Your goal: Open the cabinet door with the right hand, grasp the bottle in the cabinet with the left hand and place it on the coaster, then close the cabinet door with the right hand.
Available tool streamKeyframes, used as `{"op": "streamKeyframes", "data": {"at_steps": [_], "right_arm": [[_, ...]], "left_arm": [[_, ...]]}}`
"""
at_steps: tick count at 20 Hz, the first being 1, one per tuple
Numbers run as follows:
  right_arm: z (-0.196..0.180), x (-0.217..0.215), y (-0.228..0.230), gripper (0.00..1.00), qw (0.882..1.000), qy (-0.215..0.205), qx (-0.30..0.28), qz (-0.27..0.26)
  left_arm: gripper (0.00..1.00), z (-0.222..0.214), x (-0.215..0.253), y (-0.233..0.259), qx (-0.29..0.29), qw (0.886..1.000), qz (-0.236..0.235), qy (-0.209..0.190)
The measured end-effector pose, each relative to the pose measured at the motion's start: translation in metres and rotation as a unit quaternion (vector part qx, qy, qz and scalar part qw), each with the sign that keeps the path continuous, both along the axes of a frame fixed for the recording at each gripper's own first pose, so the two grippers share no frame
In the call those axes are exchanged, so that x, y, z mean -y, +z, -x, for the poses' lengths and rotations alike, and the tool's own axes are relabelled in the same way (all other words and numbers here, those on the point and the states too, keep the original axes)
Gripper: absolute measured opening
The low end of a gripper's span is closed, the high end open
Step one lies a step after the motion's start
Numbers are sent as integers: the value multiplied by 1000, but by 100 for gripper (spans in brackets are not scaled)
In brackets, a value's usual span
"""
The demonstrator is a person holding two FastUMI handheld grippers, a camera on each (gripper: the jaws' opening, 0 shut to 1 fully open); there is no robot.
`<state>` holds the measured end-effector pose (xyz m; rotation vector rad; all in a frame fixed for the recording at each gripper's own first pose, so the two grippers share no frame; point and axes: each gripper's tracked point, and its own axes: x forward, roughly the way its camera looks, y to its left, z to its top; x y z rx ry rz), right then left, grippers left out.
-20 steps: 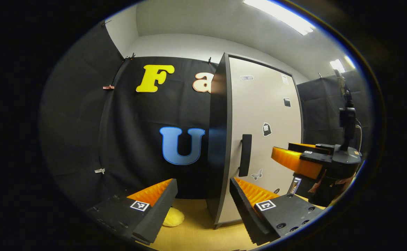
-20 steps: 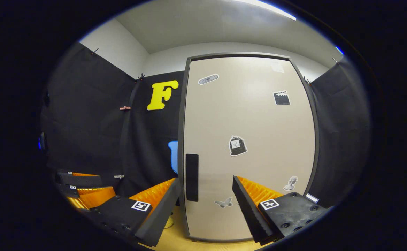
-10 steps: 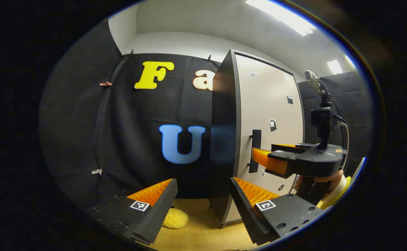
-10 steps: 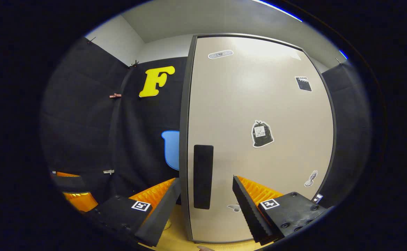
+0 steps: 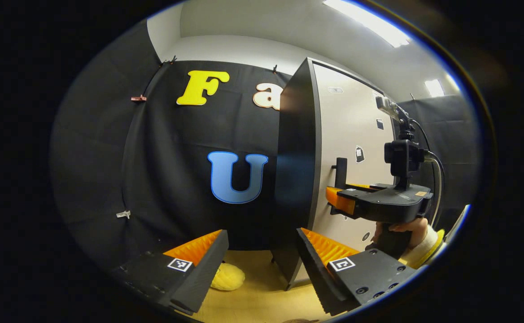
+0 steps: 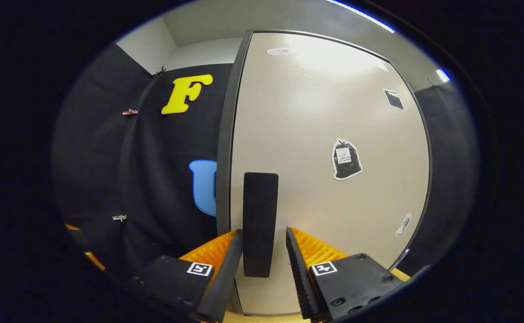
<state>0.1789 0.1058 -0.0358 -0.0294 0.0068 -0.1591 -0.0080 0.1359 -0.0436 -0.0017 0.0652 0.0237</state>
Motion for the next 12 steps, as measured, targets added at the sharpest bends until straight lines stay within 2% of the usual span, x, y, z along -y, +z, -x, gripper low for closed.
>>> {"op": "streamKeyframes", "data": {"at_steps": [1,4,5,6,7,8,9,10,11,12], "right_arm": [[-2,-1,-2,59,1000,0,-5,-2],[-8,-4,-9,59,1000,-4,-13,-1],[-1,-2,-4,54,1000,-14,-8,-1],[-7,-1,-5,42,1000,-19,-4,2],[-8,-1,-4,45,1000,-24,2,5],[-5,-3,-4,44,1000,-27,3,3],[-8,-1,-5,37,1000,-31,2,2],[-6,0,-4,37,999,-33,0,-6],[-7,0,-4,30,999,-34,0,-5],[-5,1,-4,30,999,-35,-2,-7]], "left_arm": [[95,0,-2,0,0,1000,1,1],[95,3,-6,-4,-2,1000,3,4],[95,4,-7,-4,-3,1000,4,5],[95,4,-9,-6,-3,1000,4,6],[95,5,-11,-6,-3,1000,4,8],[94,7,-14,-7,-4,1000,4,9],[94,8,-16,-7,-4,1000,3,10],[95,9,-16,-9,-5,1000,3,11],[95,10,-17,-8,-5,1000,4,13],[95,11,-17,-8,-5,1000,5,14]]}}
